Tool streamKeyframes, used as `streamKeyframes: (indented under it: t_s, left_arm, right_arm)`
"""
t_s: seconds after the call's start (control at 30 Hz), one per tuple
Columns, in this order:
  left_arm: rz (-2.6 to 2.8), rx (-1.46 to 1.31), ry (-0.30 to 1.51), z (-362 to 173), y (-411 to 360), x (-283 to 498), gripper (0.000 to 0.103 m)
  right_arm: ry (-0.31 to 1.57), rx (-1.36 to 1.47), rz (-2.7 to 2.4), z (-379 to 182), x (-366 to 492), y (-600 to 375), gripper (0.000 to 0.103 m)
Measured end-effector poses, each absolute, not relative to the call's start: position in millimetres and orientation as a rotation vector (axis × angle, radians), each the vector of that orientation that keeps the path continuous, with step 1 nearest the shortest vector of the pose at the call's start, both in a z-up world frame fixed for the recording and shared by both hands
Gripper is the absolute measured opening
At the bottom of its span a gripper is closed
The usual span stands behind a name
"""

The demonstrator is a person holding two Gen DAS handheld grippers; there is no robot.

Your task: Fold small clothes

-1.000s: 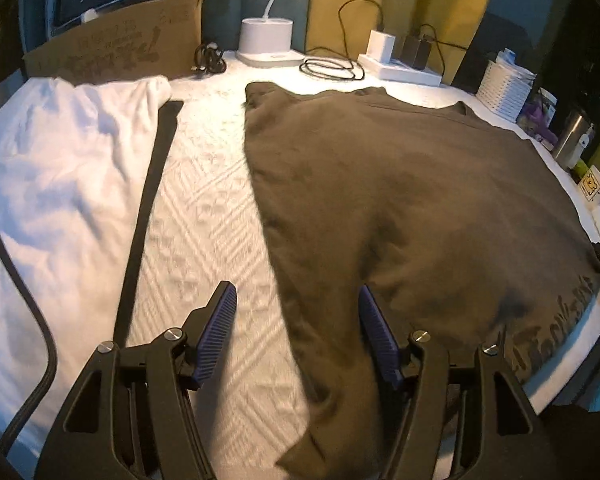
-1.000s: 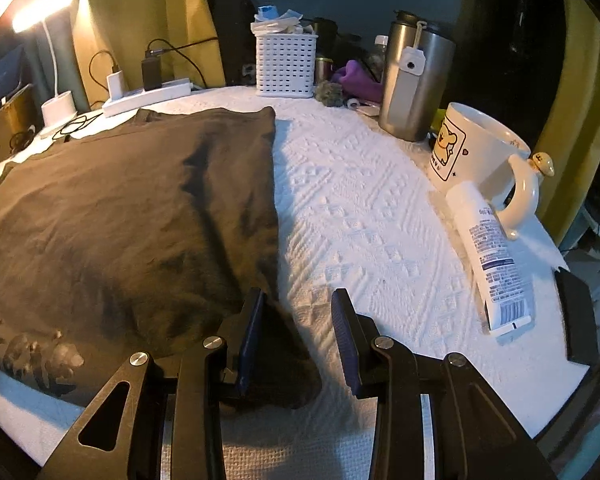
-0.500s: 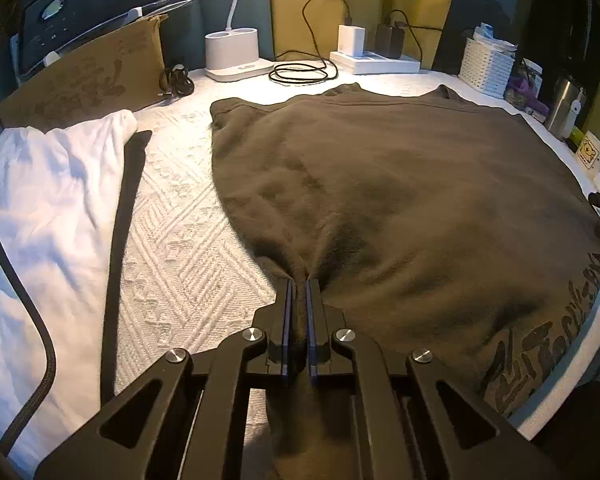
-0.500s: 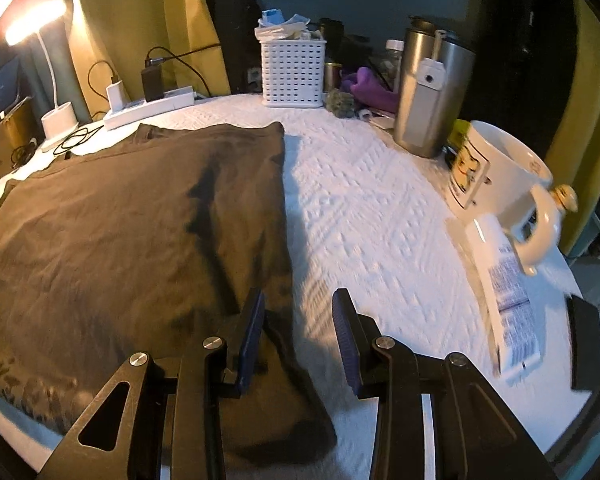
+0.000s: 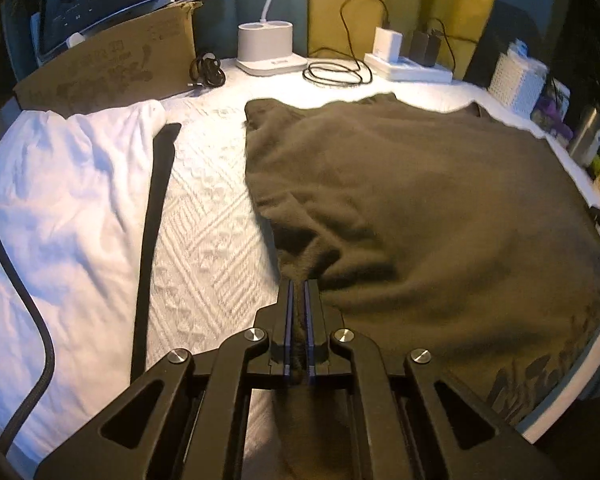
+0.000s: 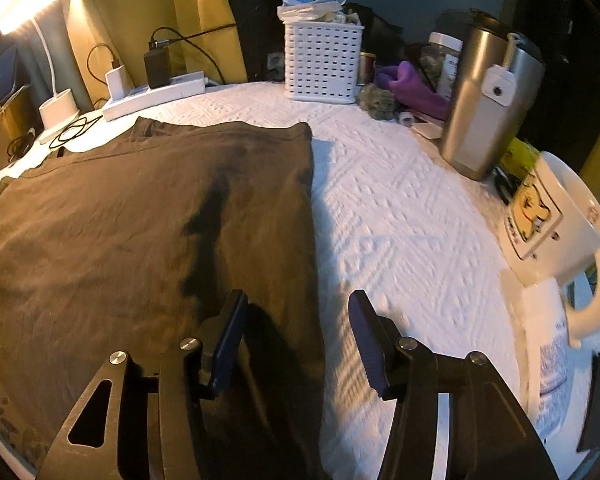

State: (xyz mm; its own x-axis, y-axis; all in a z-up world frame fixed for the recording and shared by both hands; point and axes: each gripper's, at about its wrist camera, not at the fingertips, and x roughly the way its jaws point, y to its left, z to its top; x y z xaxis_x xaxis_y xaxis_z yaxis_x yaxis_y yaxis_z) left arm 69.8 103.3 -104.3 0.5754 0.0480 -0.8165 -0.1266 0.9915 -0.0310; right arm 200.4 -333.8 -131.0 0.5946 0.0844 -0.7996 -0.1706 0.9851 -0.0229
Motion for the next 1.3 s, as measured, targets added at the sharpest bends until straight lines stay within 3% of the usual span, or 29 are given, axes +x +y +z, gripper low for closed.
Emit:
streamKeyframes:
  t_s: [0.13, 0.17, 0.27, 0.57, 0.6, 0.63, 0.7, 0.9, 0.93, 1.0, 1.03, 1.3]
  left_arm:
    - [0.095, -0.084, 0.949, -97, 99, 81, 0.005]
    - [0.089, -0.082, 0.948, -96, 98, 84, 0.006]
    - [0.079, -0.078, 0.956, -97, 94, 96, 0.006]
    - [0.085, -0.062, 0.960, -95, 85, 122, 0.008]
    - [0.079, -0.062, 0.951, -92, 83, 123, 0.018]
    - [0.067, -0.064, 0.936, -87, 80, 124, 0.038]
    - [0.045, -0.076, 0.901, -79, 72, 126, 0.059]
    - [-0.047, -0.081, 0.859, -63, 41, 135, 0.059]
    - [-0.069, -0.082, 0.848, -60, 35, 134, 0.059]
    - [-0.092, -0.082, 0.830, -55, 26, 131, 0.059]
    - [-0.104, -0.086, 0.820, -52, 21, 129, 0.059]
    - [-0.171, -0.105, 0.803, -45, -1, 106, 0.059]
  right_arm:
    - [0.915, -0.112, 0.153, -132, 207, -331, 0.053]
    - [0.913, -0.107, 0.163, -132, 208, -332, 0.041]
    - [0.911, -0.121, 0.159, -130, 213, -332, 0.024]
    - [0.918, -0.111, 0.095, -130, 232, -347, 0.023]
    - [0.920, -0.105, 0.096, -130, 232, -348, 0.023]
    - [0.923, -0.101, 0.095, -129, 233, -348, 0.023]
    - [0.929, -0.085, 0.088, -128, 232, -350, 0.023]
    - [0.906, -0.078, 0.063, -116, 214, -352, 0.024]
    - [0.903, -0.081, 0.057, -114, 210, -353, 0.028]
    - [0.888, -0.079, 0.039, -107, 200, -355, 0.058]
    - [0.872, -0.071, 0.033, -103, 194, -356, 0.081]
    - [0.825, -0.064, 0.010, -78, 144, -360, 0.084]
